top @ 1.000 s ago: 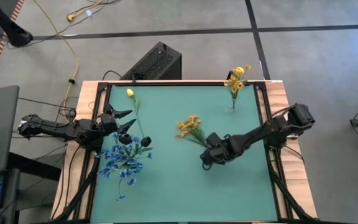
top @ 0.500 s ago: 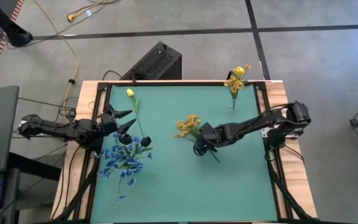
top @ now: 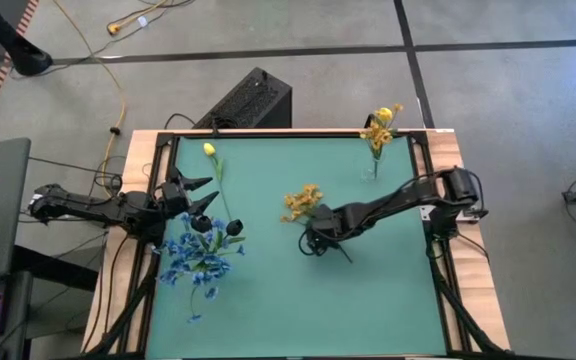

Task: Sort flowers into vase by color
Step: Put the yellow flowers into the transparent flower vase

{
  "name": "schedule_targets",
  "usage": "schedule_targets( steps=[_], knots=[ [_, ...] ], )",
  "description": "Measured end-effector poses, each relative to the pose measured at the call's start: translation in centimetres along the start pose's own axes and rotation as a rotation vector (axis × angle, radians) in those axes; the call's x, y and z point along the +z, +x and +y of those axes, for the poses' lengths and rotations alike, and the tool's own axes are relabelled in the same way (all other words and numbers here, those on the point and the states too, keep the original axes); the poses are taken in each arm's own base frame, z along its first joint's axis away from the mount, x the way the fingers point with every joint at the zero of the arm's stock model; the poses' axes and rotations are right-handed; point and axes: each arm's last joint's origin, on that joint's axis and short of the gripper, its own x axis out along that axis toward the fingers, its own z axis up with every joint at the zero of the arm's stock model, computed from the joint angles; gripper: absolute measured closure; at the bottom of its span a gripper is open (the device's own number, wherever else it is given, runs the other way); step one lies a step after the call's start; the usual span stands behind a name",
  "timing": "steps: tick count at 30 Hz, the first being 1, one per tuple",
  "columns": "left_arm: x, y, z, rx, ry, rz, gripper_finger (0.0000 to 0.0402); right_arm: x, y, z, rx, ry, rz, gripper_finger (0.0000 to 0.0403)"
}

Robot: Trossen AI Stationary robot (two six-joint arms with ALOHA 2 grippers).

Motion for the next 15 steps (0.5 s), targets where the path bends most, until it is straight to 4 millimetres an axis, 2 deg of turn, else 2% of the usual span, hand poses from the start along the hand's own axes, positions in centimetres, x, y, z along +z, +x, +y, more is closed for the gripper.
schedule_targets(
  steps=[6, 13, 15],
  knots=[
    [0.0, 0.0, 0.0, 0.000, -0.001, -0.001, 0.0203, 0.9, -1.6, 1.3, 0.009, -0.013, 0.011, 0.0179],
    [0.0, 0.0, 0.0, -0.001, -0.003, -0.002, 0.0203, 1.5, -3.1, 3.0, 0.066, -0.011, -0.044, 0.0344],
    [0.0, 0.0, 0.0, -0.001, -0.004, -0.002, 0.0203, 1.4, -3.4, 3.4, 0.066, -0.020, -0.071, 0.0371]
  ],
)
